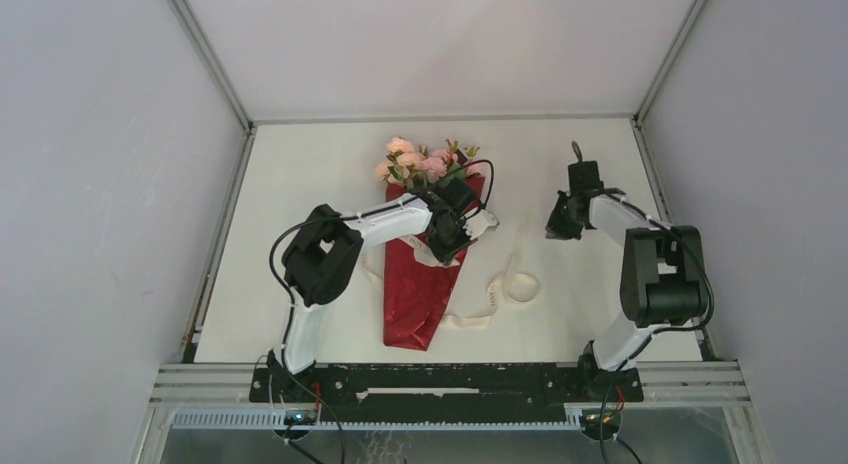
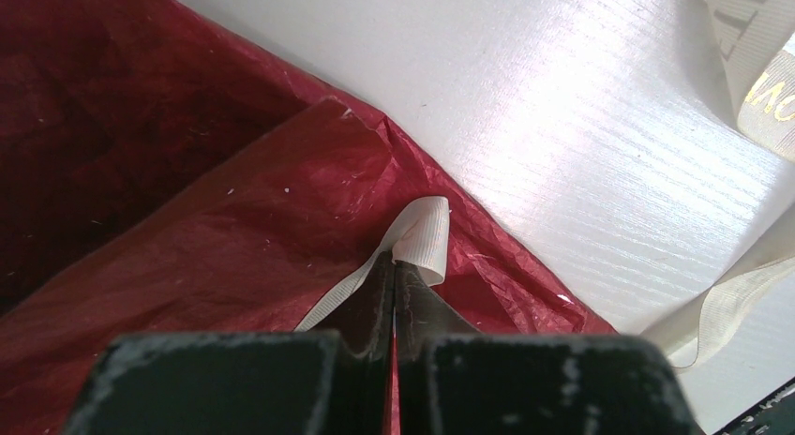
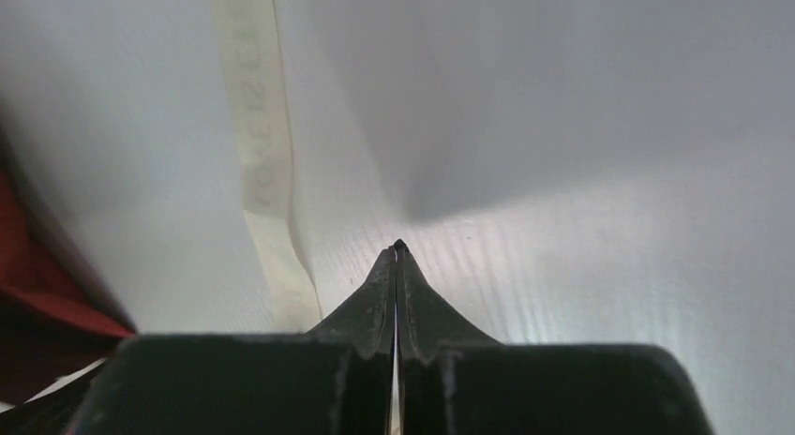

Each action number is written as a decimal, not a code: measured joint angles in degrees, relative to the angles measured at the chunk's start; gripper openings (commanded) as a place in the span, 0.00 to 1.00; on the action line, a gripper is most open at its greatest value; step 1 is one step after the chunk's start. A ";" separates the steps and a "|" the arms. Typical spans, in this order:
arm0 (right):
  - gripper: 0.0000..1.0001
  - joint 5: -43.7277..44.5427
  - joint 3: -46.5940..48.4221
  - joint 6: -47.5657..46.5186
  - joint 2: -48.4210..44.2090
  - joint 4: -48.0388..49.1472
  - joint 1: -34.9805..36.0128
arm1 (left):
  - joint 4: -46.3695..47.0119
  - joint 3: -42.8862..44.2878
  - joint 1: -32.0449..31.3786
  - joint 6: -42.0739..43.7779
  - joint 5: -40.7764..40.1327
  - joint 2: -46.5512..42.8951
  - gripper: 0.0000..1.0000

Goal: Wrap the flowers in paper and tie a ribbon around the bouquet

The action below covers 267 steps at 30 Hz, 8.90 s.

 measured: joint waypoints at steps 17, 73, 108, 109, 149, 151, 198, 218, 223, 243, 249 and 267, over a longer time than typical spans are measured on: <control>0.68 10.38 15.56 -2.84 -16.13 -14.51 13.07 | 0.00 0.00 0.00 0.00 -0.11 0.00 0.00; 0.00 -13.42 -1.70 -1.92 -35.78 7.15 24.22 | -3.30 3.34 7.85 -1.40 9.03 0.81 0.00; 0.04 -25.42 30.29 -1.01 21.70 26.77 32.94 | -28.59 -6.32 8.90 19.56 14.58 -43.54 0.00; 0.07 -25.81 31.82 -1.05 22.82 26.18 33.09 | -29.53 -6.01 6.54 20.17 16.06 -42.21 0.00; 0.67 -16.59 11.69 2.58 6.95 16.55 22.05 | 6.03 -2.73 22.95 -3.50 21.16 -5.62 0.00; 0.69 -15.82 11.69 1.79 6.97 15.76 22.08 | 6.08 -2.73 22.95 -3.50 21.07 -5.62 0.00; 0.00 -16.15 8.04 -0.48 8.66 16.76 15.41 | -0.66 26.01 13.99 7.26 -4.15 0.02 0.89; 0.00 -17.38 8.04 -0.46 9.97 16.87 15.41 | -2.25 2.82 15.17 14.62 2.95 -13.49 0.52; 0.00 -17.33 8.04 -0.48 9.97 16.74 15.39 | -5.05 4.02 15.08 15.32 7.15 -10.93 0.63; 0.00 -17.35 8.04 -0.48 9.94 16.11 15.32 | 1.40 1.03 13.84 10.97 5.64 -7.96 0.51; 0.00 -17.35 8.04 -0.48 9.97 15.67 15.30 | 2.05 0.81 13.70 10.29 6.23 -7.96 0.47; 0.00 -17.35 8.04 -0.52 10.43 15.26 15.08 | 1.95 -6.01 12.83 13.92 0.76 -19.76 0.01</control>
